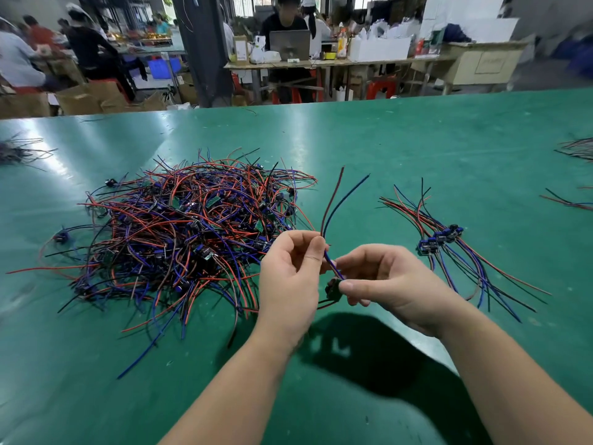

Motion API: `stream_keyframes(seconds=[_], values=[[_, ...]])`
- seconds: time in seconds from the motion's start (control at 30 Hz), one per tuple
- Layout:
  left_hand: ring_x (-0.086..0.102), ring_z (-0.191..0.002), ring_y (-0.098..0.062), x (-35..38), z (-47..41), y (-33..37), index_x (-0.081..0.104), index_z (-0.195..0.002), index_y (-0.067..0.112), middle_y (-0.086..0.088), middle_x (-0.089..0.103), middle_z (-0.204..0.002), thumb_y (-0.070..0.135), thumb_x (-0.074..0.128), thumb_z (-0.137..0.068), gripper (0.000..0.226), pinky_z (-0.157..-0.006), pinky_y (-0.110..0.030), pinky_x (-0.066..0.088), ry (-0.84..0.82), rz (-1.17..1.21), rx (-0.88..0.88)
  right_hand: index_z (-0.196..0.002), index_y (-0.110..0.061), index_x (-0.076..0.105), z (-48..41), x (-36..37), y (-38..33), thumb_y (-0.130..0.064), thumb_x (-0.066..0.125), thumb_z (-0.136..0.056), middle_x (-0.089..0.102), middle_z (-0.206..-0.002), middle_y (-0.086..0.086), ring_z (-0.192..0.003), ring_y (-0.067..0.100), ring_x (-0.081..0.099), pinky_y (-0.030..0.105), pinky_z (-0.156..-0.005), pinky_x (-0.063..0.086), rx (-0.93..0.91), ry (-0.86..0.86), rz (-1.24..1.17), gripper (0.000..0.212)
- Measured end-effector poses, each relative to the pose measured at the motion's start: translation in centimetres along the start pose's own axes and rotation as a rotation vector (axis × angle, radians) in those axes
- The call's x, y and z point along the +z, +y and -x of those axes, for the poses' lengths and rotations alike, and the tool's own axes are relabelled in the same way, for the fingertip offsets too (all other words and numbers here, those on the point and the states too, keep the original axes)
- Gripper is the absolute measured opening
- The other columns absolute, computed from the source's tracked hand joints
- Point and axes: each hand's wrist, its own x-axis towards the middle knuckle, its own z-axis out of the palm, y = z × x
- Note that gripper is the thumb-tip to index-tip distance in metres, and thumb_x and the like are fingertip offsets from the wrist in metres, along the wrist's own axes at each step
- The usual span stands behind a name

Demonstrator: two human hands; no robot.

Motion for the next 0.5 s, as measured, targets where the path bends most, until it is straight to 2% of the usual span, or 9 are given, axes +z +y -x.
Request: stream_keyframes(seconds=[0.1, 0.2, 0.33, 0.43, 0.5], values=[[0.062, -0.067, -0.007, 0.2, -0.1, 0.3, 0.060, -0.085, 0.016, 0.008, 0.066, -0.069, 0.017, 0.051, -0.097, 0.015, -0.063, -0.018, 0.050, 0.009, 0.109, -0.168, -0.079, -0.014, 0.077, -0.1, -0.2, -0.3, -0.007, 0.079, -0.056, 0.069, -0.070, 0.006, -0.053, 0.012, 0.060, 0.016, -0.049, 0.045, 0.016, 0.050, -0.207, 0.024], [0.064, -0.065, -0.009, 0.3, 0.0, 0.9, 0.060, -0.087, 0.013, 0.004, 0.066, -0.071, 0.019, 0.050, -0.097, 0.016, -0.059, -0.019, 0.053, -0.054, 0.280, -0.368, -0.079, -0.013, 0.078, -0.1, -0.5, -0.6, -0.010, 0.070, -0.060, 0.069, -0.071, 0.003, -0.054, 0.007, 0.060, 0.013, -0.055, 0.049, 0.012, 0.101, -0.376, 0.021], [0.065, -0.067, -0.011, 0.5, 0.7, 1.5, 0.064, -0.079, 0.017, 0.003, 0.068, -0.073, 0.030, 0.063, -0.081, 0.014, -0.060, -0.025, 0.055, -0.234, 0.302, -0.381, -0.076, -0.010, 0.077, 0.0, -0.3, -1.0, -0.012, 0.070, -0.059, 0.069, -0.068, 0.001, -0.049, 0.005, 0.059, 0.013, -0.052, 0.050, 0.013, 0.110, -0.483, 0.019], [0.066, -0.068, -0.010, 0.6, 1.2, 1.8, 0.068, -0.071, 0.021, 0.002, 0.067, -0.073, 0.032, 0.071, -0.067, 0.013, -0.052, -0.024, 0.053, -0.327, 0.295, -0.370, -0.070, -0.007, 0.073, 0.1, -0.4, -0.9, -0.010, 0.073, -0.056, 0.069, -0.069, 0.005, -0.048, 0.006, 0.059, 0.013, -0.048, 0.050, 0.022, 0.126, -0.558, 0.014], [0.065, -0.062, -0.009, 0.5, 1.3, 2.1, 0.068, -0.071, 0.019, 0.002, 0.067, -0.071, 0.030, 0.072, -0.066, 0.013, -0.045, -0.021, 0.049, -0.348, 0.321, -0.415, -0.070, -0.007, 0.072, 0.1, -0.5, -0.9, -0.011, 0.085, -0.049, 0.071, -0.075, 0.007, -0.051, 0.006, 0.060, 0.014, -0.048, 0.050, 0.016, 0.096, -0.590, 0.025]])
